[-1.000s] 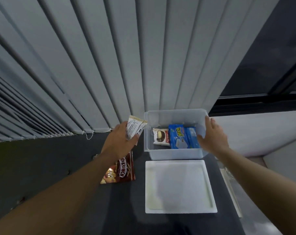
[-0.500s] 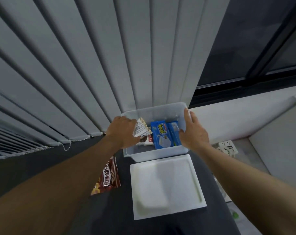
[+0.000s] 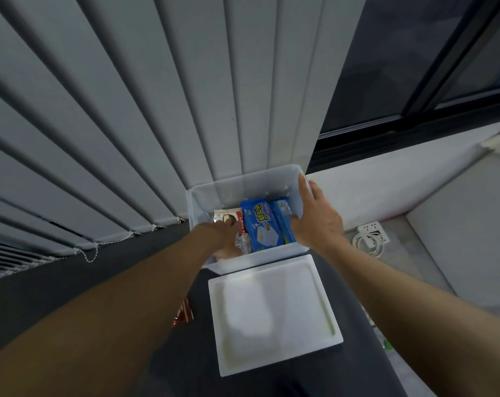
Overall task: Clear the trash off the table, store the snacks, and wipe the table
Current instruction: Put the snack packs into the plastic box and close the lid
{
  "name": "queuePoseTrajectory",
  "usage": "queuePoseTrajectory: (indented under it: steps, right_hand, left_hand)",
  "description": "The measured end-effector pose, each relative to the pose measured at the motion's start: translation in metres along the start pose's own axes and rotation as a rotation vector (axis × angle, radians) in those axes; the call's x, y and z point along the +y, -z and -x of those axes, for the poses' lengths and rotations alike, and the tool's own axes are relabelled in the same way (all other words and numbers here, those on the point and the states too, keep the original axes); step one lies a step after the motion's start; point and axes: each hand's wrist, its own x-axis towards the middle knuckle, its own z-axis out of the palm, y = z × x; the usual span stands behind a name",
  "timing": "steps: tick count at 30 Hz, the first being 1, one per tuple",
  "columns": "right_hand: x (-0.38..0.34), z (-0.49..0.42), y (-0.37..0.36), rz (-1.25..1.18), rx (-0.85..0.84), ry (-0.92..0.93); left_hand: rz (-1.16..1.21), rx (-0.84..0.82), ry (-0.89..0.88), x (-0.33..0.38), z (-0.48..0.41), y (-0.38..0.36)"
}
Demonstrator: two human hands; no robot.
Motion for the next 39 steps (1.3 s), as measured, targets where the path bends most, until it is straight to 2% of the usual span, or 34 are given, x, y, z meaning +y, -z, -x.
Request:
queuePoseTrajectory:
  steps: [5,9,19,23,30,34,39]
  right_hand:
    - [-0.001,0.001,0.001,0.004,0.000,0.007]
    - [0.000,0.000,0.000,0.012,0.007,0.010]
    - [-0.001,0.000,0.002,0.002,-0.004,0.011]
    - [-0.002,0.002,0.004,-0.011,-0.006,0.006]
    - [-0.006,0.004,0.007,0.011,0.023,0.027]
    - [-0.020,0.009,0.007,0.107,0.070,0.154]
    - [-0.063,0.028,0.009,0.010,0.037,0.246]
  left_hand:
    - [-0.136,-0.037,0.009,0.004,-0.013,-0.019]
    - [-0.211,-0.002,0.013,0.005,-0.016,-0.025]
    - [-0.107,0.045,0.023,0.004,-0.010,-0.015]
    - [-0.122,0.215,0.017,0.005,0.013,-0.006]
    - [0.014,0.493,0.062,-0.011,0.060,-0.004]
    - [0.129,0.603,0.125,-0.027,0.090,-0.016]
    - [0.335,0.656,0.245,-0.050,0.121,-0.042]
